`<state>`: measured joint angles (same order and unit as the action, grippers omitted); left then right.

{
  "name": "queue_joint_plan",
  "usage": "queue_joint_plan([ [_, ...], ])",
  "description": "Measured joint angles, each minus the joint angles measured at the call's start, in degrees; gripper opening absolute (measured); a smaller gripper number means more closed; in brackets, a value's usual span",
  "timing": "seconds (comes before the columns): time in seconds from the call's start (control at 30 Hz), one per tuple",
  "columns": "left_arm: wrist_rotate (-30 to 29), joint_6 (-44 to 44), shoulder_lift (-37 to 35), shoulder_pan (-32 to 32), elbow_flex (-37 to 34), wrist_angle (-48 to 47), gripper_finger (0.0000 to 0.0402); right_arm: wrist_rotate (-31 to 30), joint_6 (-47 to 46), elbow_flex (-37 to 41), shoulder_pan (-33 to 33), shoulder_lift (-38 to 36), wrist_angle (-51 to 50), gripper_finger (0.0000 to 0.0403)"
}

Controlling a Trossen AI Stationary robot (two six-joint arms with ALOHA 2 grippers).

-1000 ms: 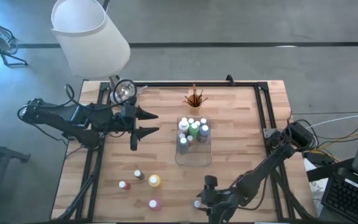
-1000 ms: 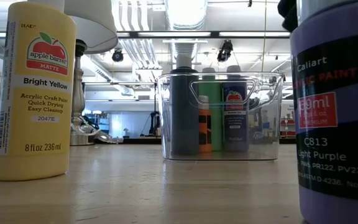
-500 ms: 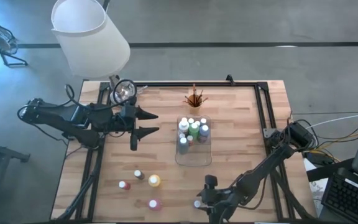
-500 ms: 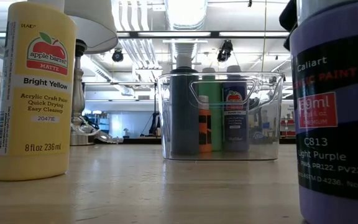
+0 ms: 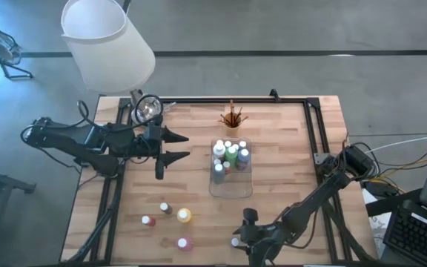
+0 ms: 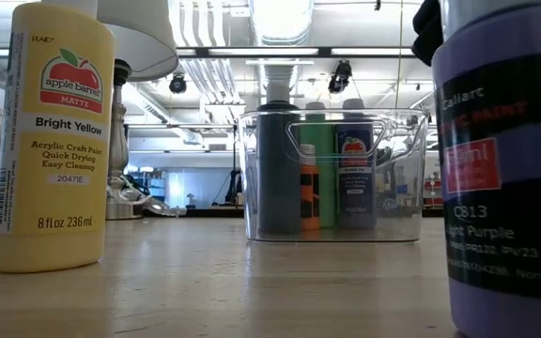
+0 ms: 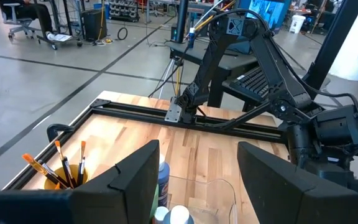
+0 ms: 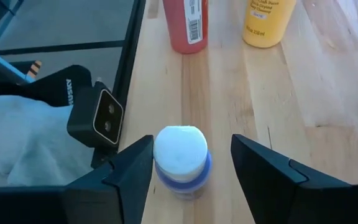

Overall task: Pick & Place Paint Supplies
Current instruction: Put the small violet paint bottle into the transparent bin

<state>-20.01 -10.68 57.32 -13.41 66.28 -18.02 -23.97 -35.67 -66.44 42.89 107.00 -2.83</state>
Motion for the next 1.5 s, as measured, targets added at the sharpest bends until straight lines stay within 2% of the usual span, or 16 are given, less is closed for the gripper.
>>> queue_joint_plan([
  [0.43, 0.0, 0.1, 0.0, 0.0, 0.0, 0.1, 0.0223, 0.4, -0.1, 0.5, -0.6, 0.0, 0.0, 0.0198],
  [0.53, 0.0, 0.1, 0.0, 0.0, 0.0, 0.1, 0.0223, 0.5, -0.1, 0.5, -0.6, 0.0, 0.0, 0.0176],
  [0.73, 0.0, 0.1, 0.0, 0.0, 0.0, 0.1, 0.0223, 1.3, -0.1, 0.5, -0.6, 0.0, 0.2, 0.0107],
  [1.13, 0.0, 0.0, 0.0, 0.0, 0.0, 0.1, 0.0223, 1.9, 3.2, -2.9, -0.5, -2.3, -2.5, 0.0107],
  [1.23, 0.0, -0.3, 0.0, 0.0, 0.0, 0.1, 0.0223, -0.6, 3.6, -4.9, -0.5, -4.8, -7.3, 0.0107],
  [1.5, 0.0, -0.3, 0.0, 0.0, 0.0, 0.5, 0.0223, -12.5, 9.9, -8.1, -2.1, -13.1, -14.0, 0.0107],
])
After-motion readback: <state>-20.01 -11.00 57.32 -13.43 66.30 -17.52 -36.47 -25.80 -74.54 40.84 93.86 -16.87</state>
